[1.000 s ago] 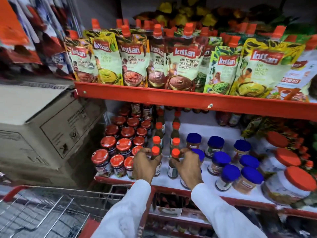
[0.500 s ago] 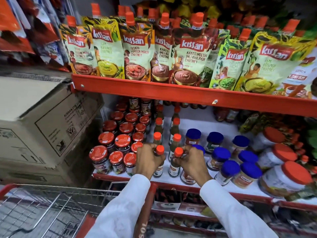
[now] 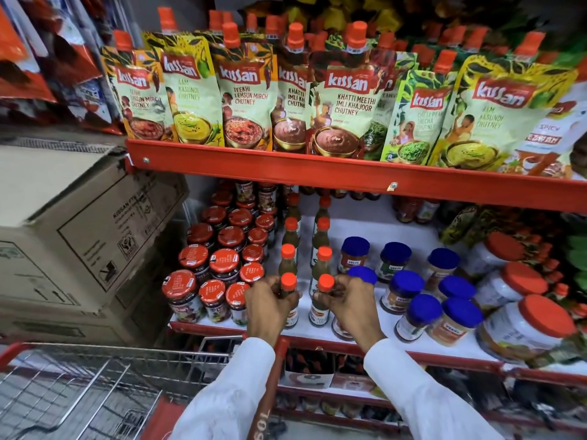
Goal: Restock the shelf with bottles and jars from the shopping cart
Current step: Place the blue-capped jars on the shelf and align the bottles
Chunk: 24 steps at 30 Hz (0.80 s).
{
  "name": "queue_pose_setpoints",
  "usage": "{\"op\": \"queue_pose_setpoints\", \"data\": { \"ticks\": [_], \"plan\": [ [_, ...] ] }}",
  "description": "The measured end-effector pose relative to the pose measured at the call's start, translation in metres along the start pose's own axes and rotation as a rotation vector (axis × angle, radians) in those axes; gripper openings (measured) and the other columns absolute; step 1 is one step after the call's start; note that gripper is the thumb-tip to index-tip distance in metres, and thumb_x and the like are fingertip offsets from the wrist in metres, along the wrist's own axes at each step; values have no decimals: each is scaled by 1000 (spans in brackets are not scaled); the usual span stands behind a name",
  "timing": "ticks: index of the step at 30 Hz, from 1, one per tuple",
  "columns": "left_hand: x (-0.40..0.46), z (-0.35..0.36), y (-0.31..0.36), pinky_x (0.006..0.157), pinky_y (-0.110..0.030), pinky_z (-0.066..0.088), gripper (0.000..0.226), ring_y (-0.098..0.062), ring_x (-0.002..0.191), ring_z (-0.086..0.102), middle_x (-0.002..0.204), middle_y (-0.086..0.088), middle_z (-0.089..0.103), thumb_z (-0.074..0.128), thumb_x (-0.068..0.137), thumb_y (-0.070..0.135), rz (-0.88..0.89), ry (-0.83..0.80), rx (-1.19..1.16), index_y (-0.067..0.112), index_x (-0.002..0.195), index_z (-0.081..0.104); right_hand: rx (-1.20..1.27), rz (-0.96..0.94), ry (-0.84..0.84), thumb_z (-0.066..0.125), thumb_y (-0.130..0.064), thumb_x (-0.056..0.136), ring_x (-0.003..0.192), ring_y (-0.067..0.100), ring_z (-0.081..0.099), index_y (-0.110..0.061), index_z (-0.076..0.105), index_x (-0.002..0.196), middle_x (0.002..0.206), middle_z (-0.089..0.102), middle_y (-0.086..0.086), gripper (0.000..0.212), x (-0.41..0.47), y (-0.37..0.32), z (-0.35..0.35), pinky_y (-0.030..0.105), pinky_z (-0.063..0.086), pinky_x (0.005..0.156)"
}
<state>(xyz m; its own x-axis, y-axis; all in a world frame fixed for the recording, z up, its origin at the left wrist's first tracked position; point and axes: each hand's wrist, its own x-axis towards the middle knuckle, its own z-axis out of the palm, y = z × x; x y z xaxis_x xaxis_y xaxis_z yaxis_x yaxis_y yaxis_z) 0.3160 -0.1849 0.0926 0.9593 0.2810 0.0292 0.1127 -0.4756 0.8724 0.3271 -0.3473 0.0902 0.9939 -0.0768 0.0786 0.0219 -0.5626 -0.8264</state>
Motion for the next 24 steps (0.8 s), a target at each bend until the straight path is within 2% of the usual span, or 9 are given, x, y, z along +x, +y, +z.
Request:
{"op": "queue_pose_setpoints", "data": {
  "ticks": [6,14,20,24],
  "plan": [
    [4,0,-5,71,-27,56,19,-11,71,70,74,4,76,87,69,22,-8,2,11,16,84,77,-11,13,-9,81,-13,73,78,13,70,-17,73,86,80,75,-1,15,-1,1,0,36,60,78],
    [7,-3,0,73,-28,56,20,-13,72,71,74,3,76,88,68,19,-10,-11,7,15,83,77,-45,41,-29,78,-13,77,80,19,68,-16,68,85,82,72,3,13,-1,-2,-3,30,55,74],
    [6,-7,2,76,-31,59,21,-17,74,73,75,1,77,89,66,16,-2,-15,3,13,84,78,-57,43,-66,78,-14,76,83,16,69,-18,70,92,86,74,-1,18,1,0,0,34,58,83],
    [5,-7,3,77,-32,59,22,-17,75,73,76,2,77,90,65,18,-4,-12,10,14,83,77,-84,34,-75,78,-15,77,82,14,68,-18,70,92,86,73,-1,17,2,-2,0,26,55,80]
  ]
}}
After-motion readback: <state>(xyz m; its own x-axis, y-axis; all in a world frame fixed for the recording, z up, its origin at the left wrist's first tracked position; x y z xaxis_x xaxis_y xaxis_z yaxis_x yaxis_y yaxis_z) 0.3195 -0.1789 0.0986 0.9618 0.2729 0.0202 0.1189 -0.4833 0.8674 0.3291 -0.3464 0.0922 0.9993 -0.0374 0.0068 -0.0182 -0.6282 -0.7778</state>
